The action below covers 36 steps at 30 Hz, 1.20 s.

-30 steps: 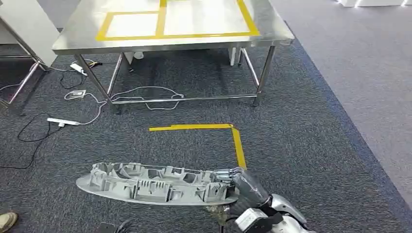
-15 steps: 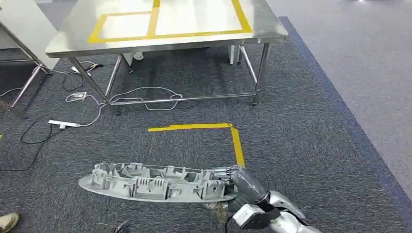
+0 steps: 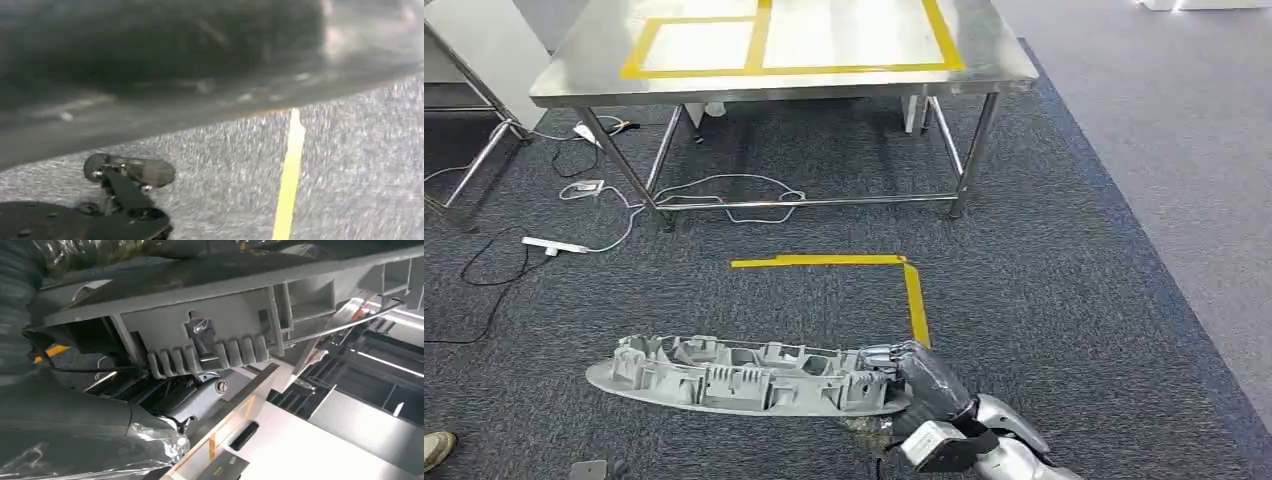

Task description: Take the parts from the cabinet and place them on the table.

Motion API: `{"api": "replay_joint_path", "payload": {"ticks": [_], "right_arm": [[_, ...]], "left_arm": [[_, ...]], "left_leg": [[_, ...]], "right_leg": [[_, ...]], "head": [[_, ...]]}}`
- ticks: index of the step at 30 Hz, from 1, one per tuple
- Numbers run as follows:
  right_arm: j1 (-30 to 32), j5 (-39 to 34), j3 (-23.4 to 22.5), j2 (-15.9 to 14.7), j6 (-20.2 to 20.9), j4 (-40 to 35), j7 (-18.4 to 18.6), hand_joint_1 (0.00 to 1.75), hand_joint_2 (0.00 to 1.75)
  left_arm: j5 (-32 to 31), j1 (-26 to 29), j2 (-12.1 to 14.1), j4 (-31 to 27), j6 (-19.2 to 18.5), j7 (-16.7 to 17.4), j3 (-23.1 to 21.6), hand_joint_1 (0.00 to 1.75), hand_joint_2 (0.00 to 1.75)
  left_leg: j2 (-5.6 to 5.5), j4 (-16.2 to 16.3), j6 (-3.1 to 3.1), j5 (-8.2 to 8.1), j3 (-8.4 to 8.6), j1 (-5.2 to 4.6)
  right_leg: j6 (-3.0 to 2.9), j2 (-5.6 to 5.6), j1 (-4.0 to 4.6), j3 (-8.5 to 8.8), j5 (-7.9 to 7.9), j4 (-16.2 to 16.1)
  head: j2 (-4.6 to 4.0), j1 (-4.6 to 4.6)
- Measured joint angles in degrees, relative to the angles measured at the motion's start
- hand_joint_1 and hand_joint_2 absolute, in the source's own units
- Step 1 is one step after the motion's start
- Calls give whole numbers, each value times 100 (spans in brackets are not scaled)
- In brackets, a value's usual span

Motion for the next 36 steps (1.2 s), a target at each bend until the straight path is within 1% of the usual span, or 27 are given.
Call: {"api": "replay_joint_path", "payload": {"ticks": [2, 4, 5, 11, 13, 16, 18, 20, 23, 24, 29, 36], "right_arm": [[3, 2, 0, 0, -11, 0, 0, 164, 175], [3, 2, 0, 0, -17, 0, 0, 164, 175], [6, 2, 0, 0, -15, 0, 0, 164, 175], [17, 4, 0, 0, -17, 0, 2, 164, 175], [25, 22, -2, 0, -31, 0, 13, 164, 175], [55, 57, -22, 0, -50, 0, 24, 164, 175], [75, 81, -37, 0, -68, 0, 37, 164, 175], [93, 124, -55, 0, -79, 0, 53, 164, 175], [105, 144, -57, 2, -79, 4, 74, 164, 175], [106, 151, -57, 2, -74, 4, 74, 164, 175], [60, 170, -57, 30, 9, 46, 79, 164, 175], [25, 173, -57, 68, 35, 114, 79, 164, 175]], "left_arm": [[33, -1, -26, 2, 17, 0, 107, 0, 0], [37, -3, -37, 2, 28, 0, 164, 0, 0], [37, -4, -42, 2, 28, 0, 192, 0, 0], [48, -3, -46, 2, 44, 7, 273, 0, 0], [83, 1, -46, 0, 230, 88, 325, 0, 0], [54, 45, -15, 2, 722, 513, 413, 0, 0], [140, 87, -13, 2, 980, 822, 509, 0, 0], [251, 126, -20, 0, 1161, 1058, 649, 0, 0], [358, 152, -59, 0, 1272, 1231, 830, 0, 0], [391, 154, -72, -2, 1272, 1274, 876, 0, 0], [490, 157, -144, -7, 853, 1558, 1116, 0, 0], [503, 179, -173, -9, 660, 1571, 1265, 0, 0]], "left_leg": [[0, 0, 35, -6, 2, -4], [1, 1, 47, -4, 1, -6], [1, 1, 57, -3, 1, -8], [1, 3, 71, 4, 1, -16], [1, 3, 71, 4, 2, -16], [1, 3, 72, 5, 4, -15], [1, 2, 72, 5, 5, -14], [1, 2, 72, 6, 6, -14], [1, 2, 73, 6, 5, -14], [1, 2, 73, 6, 5, -14], [1, 2, 74, 7, 5, -14], [1, 2, 78, 9, 5, -15]], "right_leg": [[16, 2, -3, 15, 10, -26], [43, 4, -6, 22, 24, -46], [46, 3, -7, 25, 26, -52], [68, 3, -14, 26, 39, -61], [68, 3, -13, 27, 39, -61], [68, 3, -12, 27, 39, -59], [68, 4, -11, 26, 39, -59], [68, 3, -11, 26, 39, -58], [68, 2, -10, 26, 39, -57], [68, 3, -10, 27, 39, -57], [68, 2, -11, 29, 39, -57], [70, 1, -12, 31, 41, -57]], "head": [[0, 2], [0, 2], [0, 0], [0, -2], [0, -2], [0, -2], [0, -2], [0, -2], [0, -2], [0, -2], [0, 0], [0, 0]]}}
